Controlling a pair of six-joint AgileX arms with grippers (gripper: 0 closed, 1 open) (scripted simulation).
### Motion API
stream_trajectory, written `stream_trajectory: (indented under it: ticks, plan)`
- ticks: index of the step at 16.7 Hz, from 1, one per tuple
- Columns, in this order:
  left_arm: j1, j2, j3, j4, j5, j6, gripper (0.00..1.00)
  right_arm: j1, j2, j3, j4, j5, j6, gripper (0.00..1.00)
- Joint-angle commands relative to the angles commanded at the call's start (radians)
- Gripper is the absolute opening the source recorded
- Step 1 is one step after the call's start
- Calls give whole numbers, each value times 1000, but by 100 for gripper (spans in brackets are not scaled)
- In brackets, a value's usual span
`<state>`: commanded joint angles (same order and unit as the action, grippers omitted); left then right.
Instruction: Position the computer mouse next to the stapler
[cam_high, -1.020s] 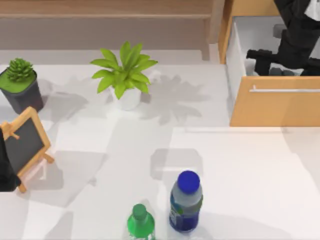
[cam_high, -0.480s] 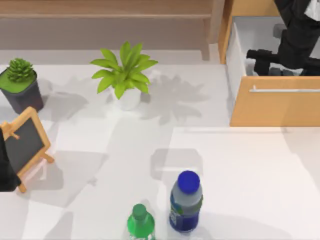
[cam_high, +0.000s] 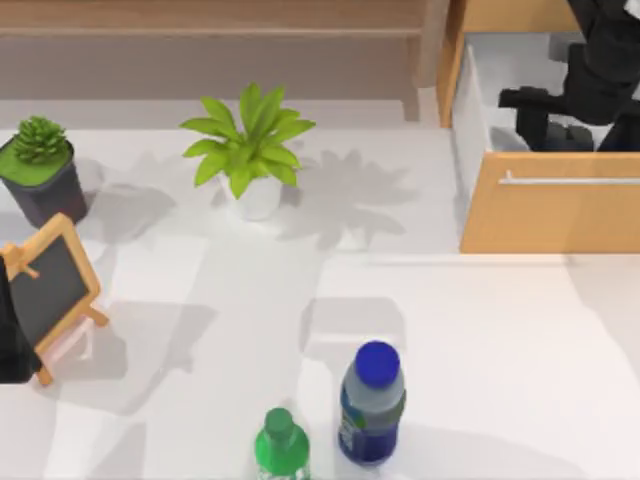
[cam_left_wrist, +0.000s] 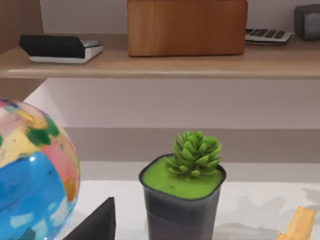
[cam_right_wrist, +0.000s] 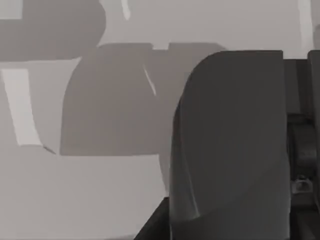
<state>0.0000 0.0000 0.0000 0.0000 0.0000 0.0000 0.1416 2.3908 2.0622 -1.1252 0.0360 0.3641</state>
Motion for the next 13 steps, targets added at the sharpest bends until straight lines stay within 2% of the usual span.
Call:
stream_trajectory:
  ticks: [7, 13]
  plan:
    - [0, 0, 0, 0, 0, 0, 100, -91, -332, -134, 43, -60, -368, 0]
    - [0, 0, 0, 0, 0, 0, 100, -285, -650, -495, 71, -103, -694, 0]
